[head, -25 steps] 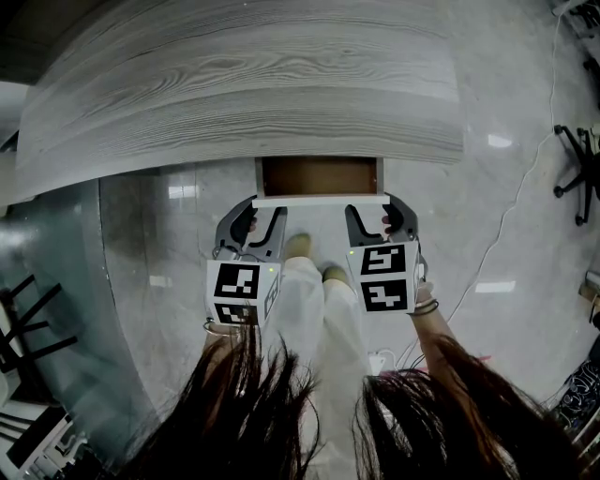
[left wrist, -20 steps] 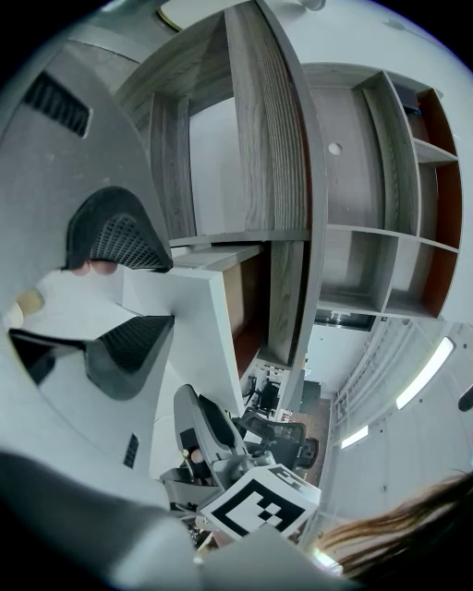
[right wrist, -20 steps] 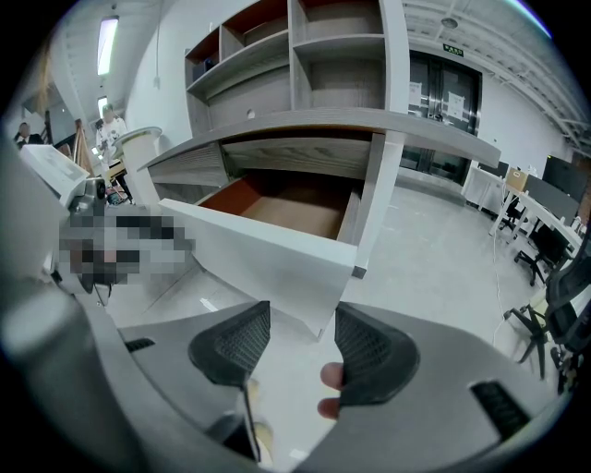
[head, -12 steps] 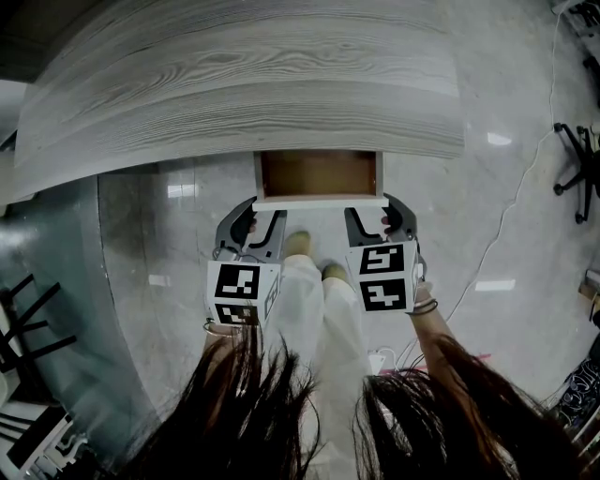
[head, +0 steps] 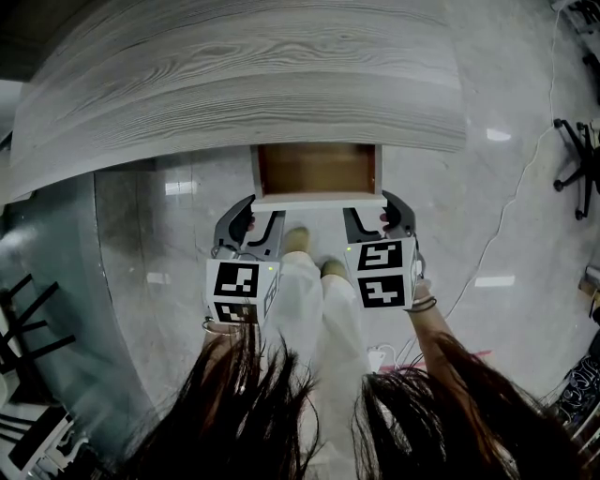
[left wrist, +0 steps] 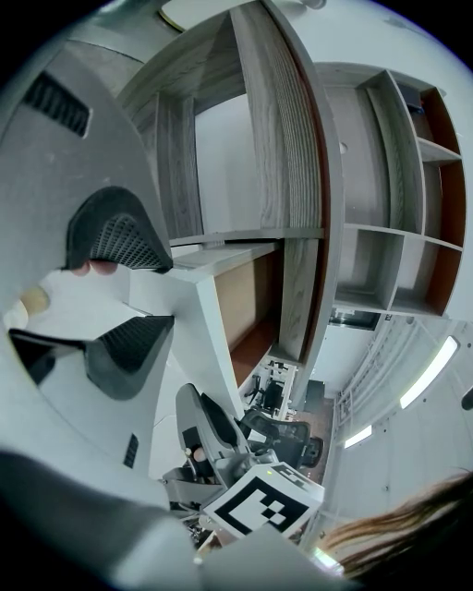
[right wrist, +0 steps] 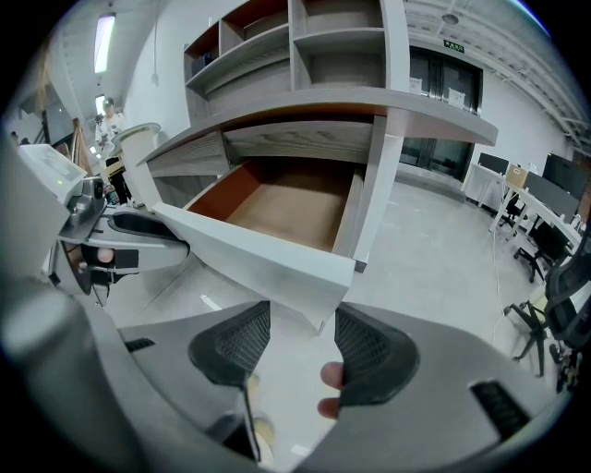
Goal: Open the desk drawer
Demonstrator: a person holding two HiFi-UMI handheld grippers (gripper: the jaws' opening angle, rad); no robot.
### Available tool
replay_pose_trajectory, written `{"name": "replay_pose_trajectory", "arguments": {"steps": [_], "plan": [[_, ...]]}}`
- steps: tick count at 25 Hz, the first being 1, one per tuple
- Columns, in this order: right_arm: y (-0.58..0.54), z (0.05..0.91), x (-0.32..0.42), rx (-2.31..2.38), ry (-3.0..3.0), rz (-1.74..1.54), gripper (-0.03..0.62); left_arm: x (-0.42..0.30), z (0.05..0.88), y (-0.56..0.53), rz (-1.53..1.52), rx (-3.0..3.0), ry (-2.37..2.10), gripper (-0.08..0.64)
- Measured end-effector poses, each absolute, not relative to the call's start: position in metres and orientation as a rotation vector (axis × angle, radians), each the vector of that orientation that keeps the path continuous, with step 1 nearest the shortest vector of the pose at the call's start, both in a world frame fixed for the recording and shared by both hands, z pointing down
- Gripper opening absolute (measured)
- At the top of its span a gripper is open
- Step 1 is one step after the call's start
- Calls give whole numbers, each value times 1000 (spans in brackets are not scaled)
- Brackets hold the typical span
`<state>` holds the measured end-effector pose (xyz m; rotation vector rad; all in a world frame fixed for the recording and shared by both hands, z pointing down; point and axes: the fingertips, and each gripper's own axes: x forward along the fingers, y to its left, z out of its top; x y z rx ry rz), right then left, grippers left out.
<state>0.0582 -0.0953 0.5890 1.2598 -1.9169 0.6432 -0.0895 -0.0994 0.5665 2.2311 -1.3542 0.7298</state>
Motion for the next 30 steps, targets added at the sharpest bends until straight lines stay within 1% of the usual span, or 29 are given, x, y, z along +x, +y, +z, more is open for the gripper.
{"name": "replay_pose_trajectory", "arguments": {"steps": [13, 18, 30], "plan": [[-94, 600, 59, 1247, -1908, 657, 204, -88, 579, -98, 759, 2223, -1340, 144], [-94, 601, 59, 1241, -1906, 658, 204, -95, 598, -87, 762, 2171, -1345, 144], [-93, 607, 60, 1234, -1889, 662, 204, -88, 586, -97, 783, 2231, -1333, 144]]}}
